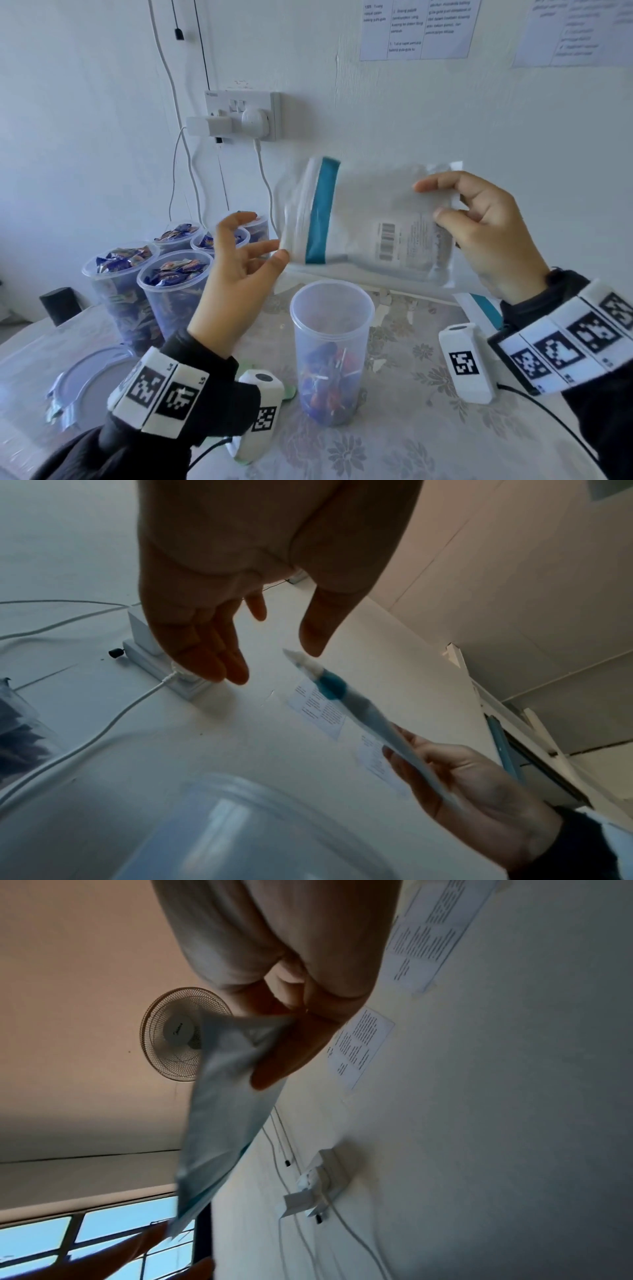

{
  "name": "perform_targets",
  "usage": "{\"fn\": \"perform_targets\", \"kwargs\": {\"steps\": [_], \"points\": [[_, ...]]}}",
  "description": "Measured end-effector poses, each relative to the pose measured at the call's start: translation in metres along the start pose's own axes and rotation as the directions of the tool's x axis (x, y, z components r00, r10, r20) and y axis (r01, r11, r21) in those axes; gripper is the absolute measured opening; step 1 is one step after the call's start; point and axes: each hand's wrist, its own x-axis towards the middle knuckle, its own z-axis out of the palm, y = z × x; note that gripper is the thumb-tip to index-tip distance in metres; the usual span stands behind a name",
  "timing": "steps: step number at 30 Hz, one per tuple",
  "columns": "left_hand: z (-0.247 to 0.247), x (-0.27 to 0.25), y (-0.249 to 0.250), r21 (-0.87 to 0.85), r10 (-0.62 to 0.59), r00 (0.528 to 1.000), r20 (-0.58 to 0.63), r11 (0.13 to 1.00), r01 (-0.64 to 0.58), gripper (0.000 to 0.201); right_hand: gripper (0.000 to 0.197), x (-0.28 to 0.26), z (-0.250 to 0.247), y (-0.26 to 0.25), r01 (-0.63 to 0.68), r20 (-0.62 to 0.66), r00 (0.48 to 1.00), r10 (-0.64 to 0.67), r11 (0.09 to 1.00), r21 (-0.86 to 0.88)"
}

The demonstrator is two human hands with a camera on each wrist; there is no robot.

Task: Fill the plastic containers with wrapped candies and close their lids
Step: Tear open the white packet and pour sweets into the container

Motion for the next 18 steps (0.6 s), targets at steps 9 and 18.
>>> {"fn": "perform_targets", "kwargs": {"steps": [9,18], "points": [[0.008,-0.027,0.014,-0.257,0.05,0.998,0.042,0.966,-0.037,0.034,0.039,-0.043,0.055,-0.009,-0.04,0.115,0.993,0.005,0.951,0.306],[-0.033,-0.025,-0.007,-0.199,-0.075,0.989,-0.13,0.979,0.048,0.045,0.093,-0.083,0.075,0.053,-0.022,0.337,0.941,0.028,1.0,-0.022]]}}
